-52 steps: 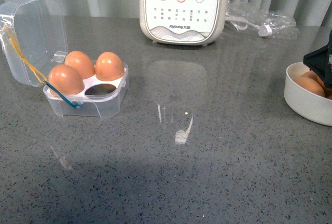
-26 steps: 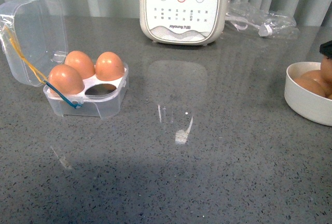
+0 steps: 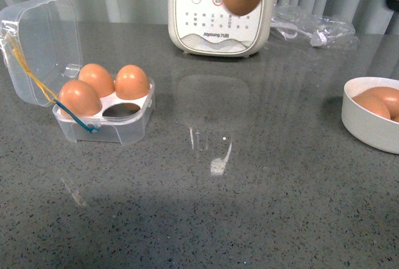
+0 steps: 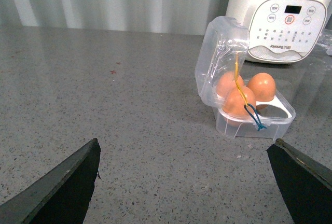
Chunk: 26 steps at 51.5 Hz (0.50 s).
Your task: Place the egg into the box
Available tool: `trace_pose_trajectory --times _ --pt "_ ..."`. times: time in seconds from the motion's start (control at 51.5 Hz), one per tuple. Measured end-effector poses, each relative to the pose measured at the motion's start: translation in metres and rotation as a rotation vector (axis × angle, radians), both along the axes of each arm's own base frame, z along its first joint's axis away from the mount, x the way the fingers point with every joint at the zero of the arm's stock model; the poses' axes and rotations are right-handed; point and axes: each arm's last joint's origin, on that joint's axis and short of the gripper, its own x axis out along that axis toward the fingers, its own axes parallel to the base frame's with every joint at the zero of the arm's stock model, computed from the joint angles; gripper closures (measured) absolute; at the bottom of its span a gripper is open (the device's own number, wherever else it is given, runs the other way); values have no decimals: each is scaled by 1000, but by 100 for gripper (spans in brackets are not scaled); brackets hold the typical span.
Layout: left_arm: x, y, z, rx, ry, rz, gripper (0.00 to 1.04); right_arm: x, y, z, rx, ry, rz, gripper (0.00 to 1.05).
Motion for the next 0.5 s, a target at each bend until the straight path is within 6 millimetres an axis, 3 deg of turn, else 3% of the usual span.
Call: trace_pose_trajectory --times 0.078,0.233,0.505 --pt "0 0 0 0 0 0 7 14 23 -8 -9 38 78 65" --pt "0 0 0 0 0 0 7 27 49 -20 -24 74 161 65" --pt "0 0 0 0 0 0 7 21 90 -26 -54 76 328 65"
